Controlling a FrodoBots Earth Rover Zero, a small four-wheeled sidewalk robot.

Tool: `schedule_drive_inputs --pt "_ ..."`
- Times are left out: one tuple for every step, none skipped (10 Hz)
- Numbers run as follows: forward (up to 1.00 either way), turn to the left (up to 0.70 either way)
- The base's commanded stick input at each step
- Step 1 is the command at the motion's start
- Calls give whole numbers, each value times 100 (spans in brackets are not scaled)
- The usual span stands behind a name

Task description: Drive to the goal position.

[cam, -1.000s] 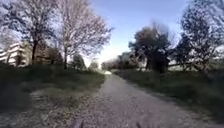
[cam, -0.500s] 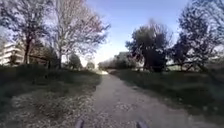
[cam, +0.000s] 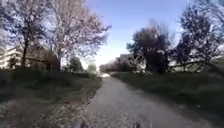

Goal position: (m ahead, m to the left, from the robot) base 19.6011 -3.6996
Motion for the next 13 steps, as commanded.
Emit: schedule_drive_inputs --pt "70 0" --pt "70 0" --pt "70 0" --pt "70 0" --pt "70 0" --pt "70 0" --pt "70 0" --pt "70 0" --pt "70 0" --pt "70 0" --pt "70 0" --pt "70 0" --pt "70 0"
